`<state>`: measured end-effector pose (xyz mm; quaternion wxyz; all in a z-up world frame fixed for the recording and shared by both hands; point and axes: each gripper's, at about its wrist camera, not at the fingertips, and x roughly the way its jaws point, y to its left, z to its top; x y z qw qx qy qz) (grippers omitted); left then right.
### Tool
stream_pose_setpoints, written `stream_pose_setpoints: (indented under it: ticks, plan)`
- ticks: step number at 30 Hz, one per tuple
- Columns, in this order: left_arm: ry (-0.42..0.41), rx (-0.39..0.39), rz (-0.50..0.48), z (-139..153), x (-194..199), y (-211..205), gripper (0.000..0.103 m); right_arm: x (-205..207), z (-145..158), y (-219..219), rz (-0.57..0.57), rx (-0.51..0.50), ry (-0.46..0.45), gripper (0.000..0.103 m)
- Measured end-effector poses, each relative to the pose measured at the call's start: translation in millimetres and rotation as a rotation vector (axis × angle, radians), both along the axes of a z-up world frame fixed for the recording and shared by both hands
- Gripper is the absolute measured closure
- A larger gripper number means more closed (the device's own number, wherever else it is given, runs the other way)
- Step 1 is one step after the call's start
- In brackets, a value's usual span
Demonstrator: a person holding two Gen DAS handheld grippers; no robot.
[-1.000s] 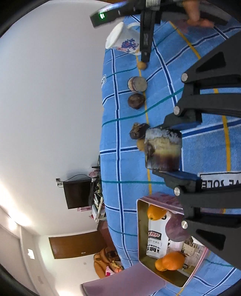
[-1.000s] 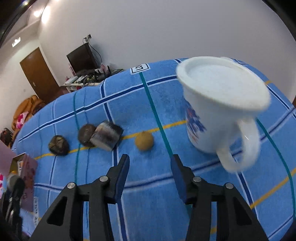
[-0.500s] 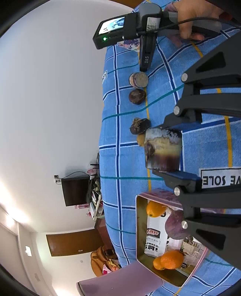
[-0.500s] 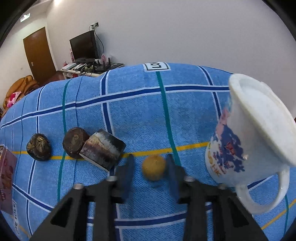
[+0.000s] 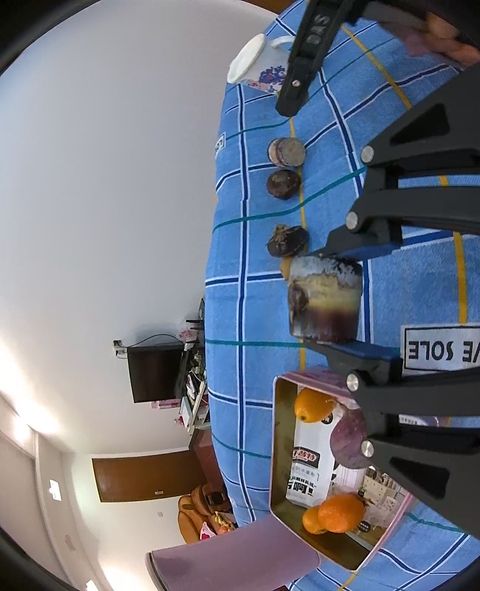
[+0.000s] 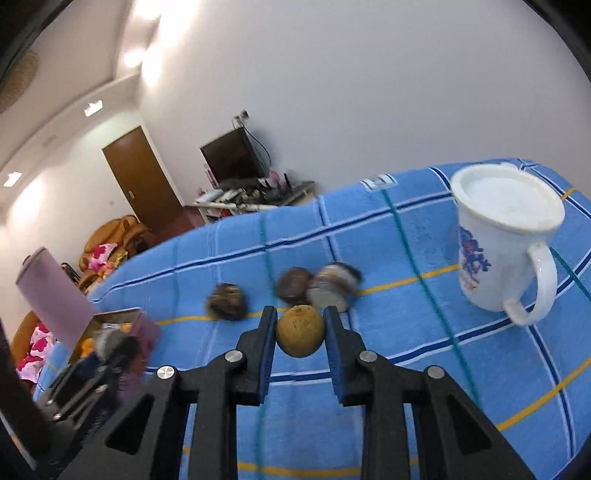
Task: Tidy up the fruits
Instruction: 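Grasp the small tan round fruit with the right tool while the left tool holds its fruit, then carry the striped fruit and tan fruit over the tin box with both tools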
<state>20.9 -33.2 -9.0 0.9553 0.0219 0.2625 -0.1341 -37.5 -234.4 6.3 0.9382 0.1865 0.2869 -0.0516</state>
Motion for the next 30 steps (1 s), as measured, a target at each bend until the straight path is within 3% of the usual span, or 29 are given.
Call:
stream_pose_setpoints:
  ticks: [6, 13, 26, 30]
  plan:
    - [-0.018, 0.007, 0.026, 4, -3, 10, 0.064, -7, 5, 40, -0.026, -0.111, -0.04, 0.076]
    - [-0.024, 0.049, 0.033, 3, -8, 24, 0.064, -5, -2, 65, -0.041, -0.174, -0.061, 0.075]
    - [-0.076, 0.127, 0.027, 9, 1, 55, 0.064, -7, -6, 91, -0.024, -0.228, -0.062, 0.076]
    - [-0.089, 0.11, 0.024, 8, 5, 65, 0.064, -4, -3, 105, -0.011, -0.237, -0.065, 0.075]
